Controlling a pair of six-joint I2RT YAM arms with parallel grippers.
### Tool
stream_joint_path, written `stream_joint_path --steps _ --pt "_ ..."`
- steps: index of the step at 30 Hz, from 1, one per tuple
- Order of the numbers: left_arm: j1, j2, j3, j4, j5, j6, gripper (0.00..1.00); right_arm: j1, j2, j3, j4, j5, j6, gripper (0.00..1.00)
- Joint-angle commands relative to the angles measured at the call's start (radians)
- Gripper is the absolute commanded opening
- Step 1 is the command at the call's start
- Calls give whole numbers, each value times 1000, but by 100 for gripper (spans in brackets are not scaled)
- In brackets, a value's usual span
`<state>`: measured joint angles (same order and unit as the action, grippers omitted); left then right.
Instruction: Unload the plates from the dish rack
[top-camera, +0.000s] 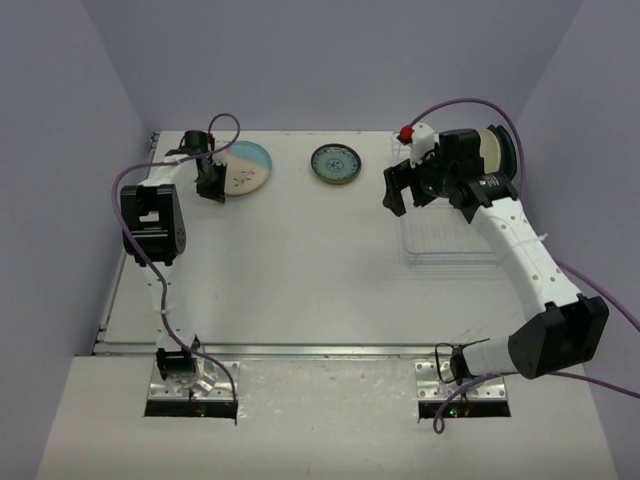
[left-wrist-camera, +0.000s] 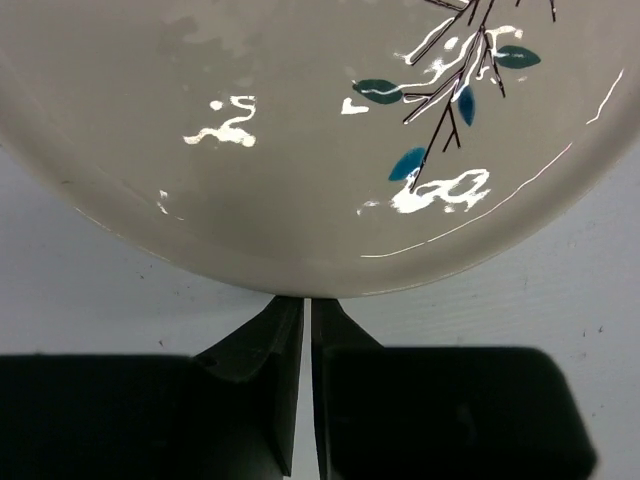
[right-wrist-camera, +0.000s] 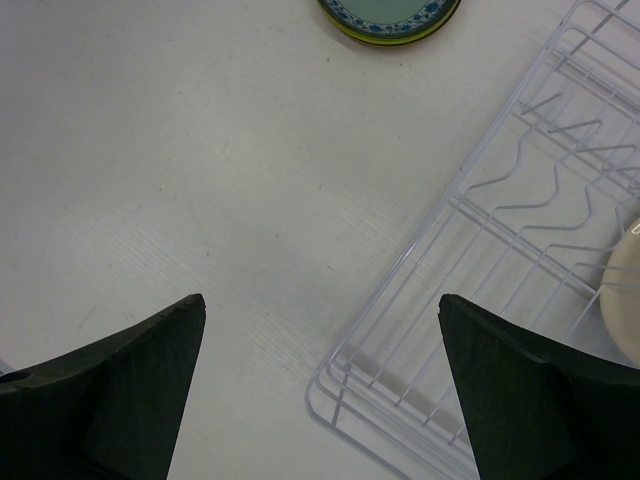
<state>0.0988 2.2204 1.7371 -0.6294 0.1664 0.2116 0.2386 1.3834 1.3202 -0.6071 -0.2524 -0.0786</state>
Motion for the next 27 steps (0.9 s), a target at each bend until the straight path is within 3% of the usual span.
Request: stream_joint_path --steps 1,6,10,12,16,17,18,19,23,27 --pt "4 -1 53 50 9 -16 12 -2 1 0 24 8 -8 99" --pt "4 -19 40 64 49 9 27 -2 5 4 21 4 -3 99" --pt "4 -128 -39 73 194 63 53 -1 -6 13 24 20 -3 99" --pt "2 -218 -127 106 280 95 62 -11 -10 21 27 48 1 99" --pt "4 -481 -313 242 352 61 67 -94 23 67 32 100 58 99" --pt "4 -581 -352 287 354 39 74 -120 38 93 29 111 100 99" --pt "3 -656 -388 335 346 11 91 -158 50 108 29 128 120 99" --pt "3 -704 -412 368 340 -11 100 -190 72 130 29 146 139 99" --pt "2 -815 -427 393 338 -79 100 -299 156 216 27 251 163 99" --pt "1 -859 -461 467 234 -196 100 -359 236 292 26 295 165 99"
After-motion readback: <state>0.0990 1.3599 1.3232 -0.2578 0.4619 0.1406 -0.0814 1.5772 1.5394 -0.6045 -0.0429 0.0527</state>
